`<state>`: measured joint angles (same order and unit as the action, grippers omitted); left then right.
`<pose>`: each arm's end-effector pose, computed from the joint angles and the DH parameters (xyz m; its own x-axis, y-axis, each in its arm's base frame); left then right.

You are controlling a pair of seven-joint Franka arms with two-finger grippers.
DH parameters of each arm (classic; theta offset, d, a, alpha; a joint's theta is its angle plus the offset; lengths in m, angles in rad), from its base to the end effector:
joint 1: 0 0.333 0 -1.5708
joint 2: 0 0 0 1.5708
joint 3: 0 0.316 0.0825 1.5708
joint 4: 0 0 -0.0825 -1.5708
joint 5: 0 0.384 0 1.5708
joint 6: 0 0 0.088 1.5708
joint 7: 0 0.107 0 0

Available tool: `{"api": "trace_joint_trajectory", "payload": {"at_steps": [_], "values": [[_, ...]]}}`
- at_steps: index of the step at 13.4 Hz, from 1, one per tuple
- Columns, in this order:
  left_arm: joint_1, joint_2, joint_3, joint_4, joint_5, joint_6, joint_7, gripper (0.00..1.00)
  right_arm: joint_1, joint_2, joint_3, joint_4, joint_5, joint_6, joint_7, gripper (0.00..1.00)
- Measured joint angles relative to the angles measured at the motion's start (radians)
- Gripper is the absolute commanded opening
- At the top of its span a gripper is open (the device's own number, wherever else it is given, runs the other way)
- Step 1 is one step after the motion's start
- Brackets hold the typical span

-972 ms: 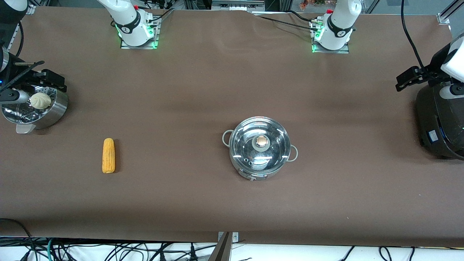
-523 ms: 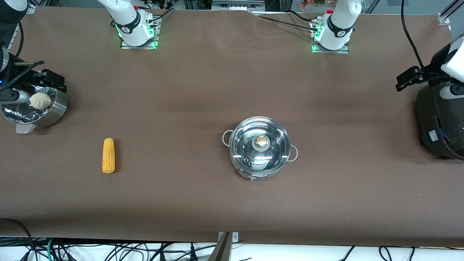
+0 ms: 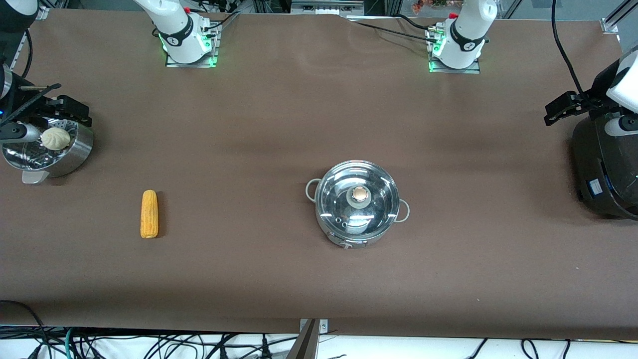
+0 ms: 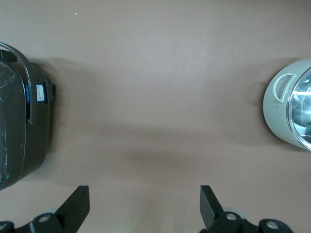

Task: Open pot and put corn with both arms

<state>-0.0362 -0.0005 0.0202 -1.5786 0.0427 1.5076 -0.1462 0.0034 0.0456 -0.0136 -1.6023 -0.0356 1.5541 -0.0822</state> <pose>0.5472 -0.0040 0.6159 0.9892 0.1324 -0.0634 0.1292 -0.9902 -0.0525 0.5636 -0.0094 0.5829 0.9928 0.0713 -0.0963 0.0743 -0.9968 0.0283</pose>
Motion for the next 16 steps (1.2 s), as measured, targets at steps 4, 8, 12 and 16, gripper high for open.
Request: {"api": "trace_joint_trajectory", "payload": {"at_steps": [4,8,12,16], "values": [[0.001,0.0,0.0,0.0,0.0,-0.001,0.0,1.0,0.0,0.011,-0.001,0.0,0.0,0.004,0.0,1.0],[0.002,0.0,0.0,0.0,0.0,-0.001,0.0,1.0,0.0,0.053,-0.001,0.001,0.0,0.018,0.0,1.0],[0.002,0.0,0.0,0.0,0.0,-0.001,0.0,1.0,-0.001,0.107,-0.002,0.001,0.0,0.053,0.0,1.0],[0.002,0.0,0.0,0.0,0.0,-0.001,0.0,1.0,-0.002,0.159,-0.003,0.001,0.0,0.13,-0.014,1.0]]}}
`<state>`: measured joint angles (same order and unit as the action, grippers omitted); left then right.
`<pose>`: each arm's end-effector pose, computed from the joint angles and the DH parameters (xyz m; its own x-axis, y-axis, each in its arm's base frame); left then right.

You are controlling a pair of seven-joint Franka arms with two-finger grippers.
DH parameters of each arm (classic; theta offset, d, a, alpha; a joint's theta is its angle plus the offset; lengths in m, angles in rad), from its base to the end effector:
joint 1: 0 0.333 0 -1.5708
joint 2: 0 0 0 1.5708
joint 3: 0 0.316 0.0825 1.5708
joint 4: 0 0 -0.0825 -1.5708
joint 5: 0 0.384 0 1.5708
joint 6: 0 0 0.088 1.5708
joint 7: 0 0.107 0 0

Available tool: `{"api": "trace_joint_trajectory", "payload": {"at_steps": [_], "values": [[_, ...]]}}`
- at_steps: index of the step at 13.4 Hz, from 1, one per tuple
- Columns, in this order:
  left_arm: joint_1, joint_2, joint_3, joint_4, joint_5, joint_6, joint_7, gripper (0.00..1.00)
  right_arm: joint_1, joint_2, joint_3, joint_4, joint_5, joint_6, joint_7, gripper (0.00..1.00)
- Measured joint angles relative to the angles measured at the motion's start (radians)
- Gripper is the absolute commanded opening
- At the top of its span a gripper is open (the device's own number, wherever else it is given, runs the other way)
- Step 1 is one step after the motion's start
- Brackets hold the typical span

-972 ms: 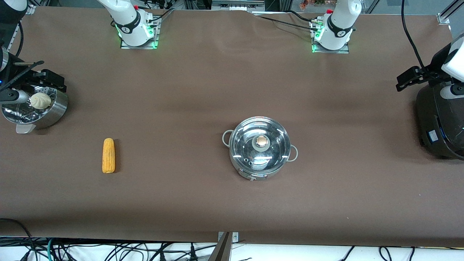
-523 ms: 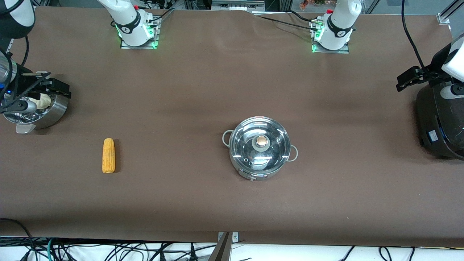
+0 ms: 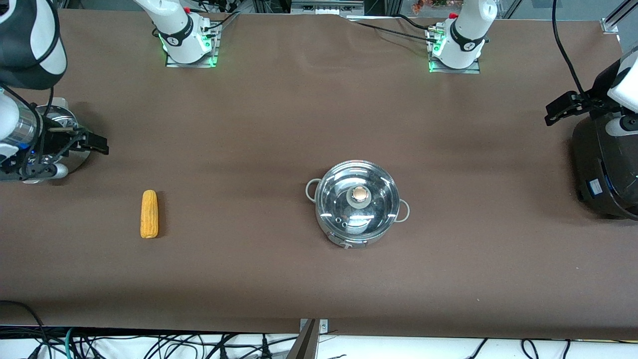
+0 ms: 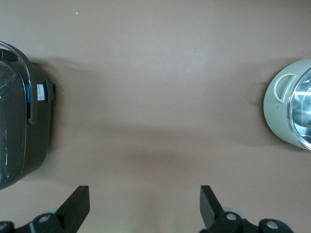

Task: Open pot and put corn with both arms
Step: 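Reach the right gripper to the corn while the left gripper moves toward the pot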

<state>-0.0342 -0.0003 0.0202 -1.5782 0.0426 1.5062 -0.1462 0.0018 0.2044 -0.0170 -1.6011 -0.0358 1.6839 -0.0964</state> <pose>0.5471 -0.0029 0.6159 0.9888 0.1344 -0.0646 0.1312 -0.9900 -0.0526 0.6119 -0.0120 0.4998 0.9886 0.0851 -0.1245 0.0890 -0.9957 0.0264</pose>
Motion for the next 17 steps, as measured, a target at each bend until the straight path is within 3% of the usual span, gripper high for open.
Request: {"api": "trace_joint_trajectory", "payload": {"at_steps": [5,9,12,17], "values": [[-0.001,0.001,-0.001,0.0,-0.014,-0.001,0.0,1.0,0.0,0.091,0.0,-0.001,0.0,0.111,-0.018,1.0],[-0.02,0.029,-0.028,0.001,-0.059,-0.001,-0.001,1.0,0.0,0.226,0.0,-0.012,0.0,0.294,-0.036,1.0],[-0.031,0.08,-0.038,0.002,-0.125,-0.001,-0.001,1.0,0.0,0.332,0.0,-0.014,0.0,0.427,-0.037,1.0],[-0.086,0.214,-0.081,0.072,-0.217,0.036,-0.066,1.0,-0.008,0.416,0.0,-0.037,0.0,0.602,-0.067,1.0]]}}
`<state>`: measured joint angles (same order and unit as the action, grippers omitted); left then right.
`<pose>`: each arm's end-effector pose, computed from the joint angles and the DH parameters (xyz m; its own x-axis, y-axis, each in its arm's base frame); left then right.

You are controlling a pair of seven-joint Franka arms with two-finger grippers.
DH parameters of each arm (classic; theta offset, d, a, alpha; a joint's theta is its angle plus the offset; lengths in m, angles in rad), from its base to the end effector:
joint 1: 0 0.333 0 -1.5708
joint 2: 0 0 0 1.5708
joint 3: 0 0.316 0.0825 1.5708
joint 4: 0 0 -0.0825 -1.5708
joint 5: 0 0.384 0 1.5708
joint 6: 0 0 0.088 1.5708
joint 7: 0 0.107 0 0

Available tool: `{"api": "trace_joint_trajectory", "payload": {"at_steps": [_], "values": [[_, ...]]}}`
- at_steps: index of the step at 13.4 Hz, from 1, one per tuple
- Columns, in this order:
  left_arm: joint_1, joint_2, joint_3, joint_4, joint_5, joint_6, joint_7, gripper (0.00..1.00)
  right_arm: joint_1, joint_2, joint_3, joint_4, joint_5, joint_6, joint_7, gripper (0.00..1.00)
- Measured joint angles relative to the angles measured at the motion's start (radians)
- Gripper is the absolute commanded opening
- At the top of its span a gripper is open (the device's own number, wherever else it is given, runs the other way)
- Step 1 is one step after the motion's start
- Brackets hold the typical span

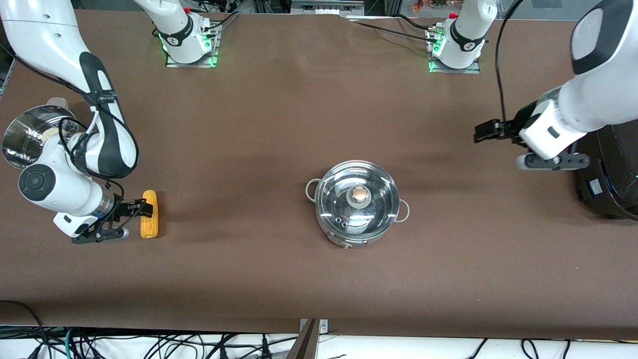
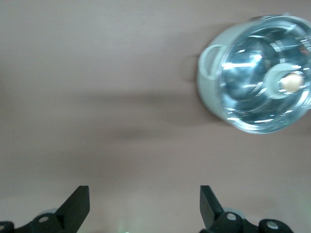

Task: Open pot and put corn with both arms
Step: 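Grasp the corn with the right gripper while the left gripper grasps the lid knob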

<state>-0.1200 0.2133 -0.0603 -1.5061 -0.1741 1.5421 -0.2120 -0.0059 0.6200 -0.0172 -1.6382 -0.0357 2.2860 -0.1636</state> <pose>0.5948 -0.1243 0.5304 0.9773 0.0262 -0.2103 0.0572 -0.9881 0.1428 0.6907 -0.0153 0.2579 0.9858 0.1665 0.0208 0.1655 -0.9853 0.0415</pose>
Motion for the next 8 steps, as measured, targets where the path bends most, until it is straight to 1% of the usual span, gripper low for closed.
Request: {"api": "trace_joint_trajectory", "payload": {"at_steps": [2,5,7,8], "values": [[-0.065,0.05,-0.004,0.018,-0.008,0.062,-0.038,1.0,-0.002,0.025,0.0,-0.026,0.0,0.075,-0.003,1.0],[-0.197,0.152,-0.006,0.08,-0.009,0.163,-0.254,1.0,-0.002,0.055,0.0,-0.091,0.0,0.204,-0.003,1.0],[-0.277,0.237,-0.003,0.144,-0.009,0.223,-0.386,1.0,-0.002,0.056,0.0,-0.124,0.0,0.235,-0.003,1.0],[-0.309,0.278,0.009,0.179,-0.009,0.238,-0.422,1.0,-0.002,0.056,0.0,-0.131,0.0,0.238,-0.005,1.0]]}}
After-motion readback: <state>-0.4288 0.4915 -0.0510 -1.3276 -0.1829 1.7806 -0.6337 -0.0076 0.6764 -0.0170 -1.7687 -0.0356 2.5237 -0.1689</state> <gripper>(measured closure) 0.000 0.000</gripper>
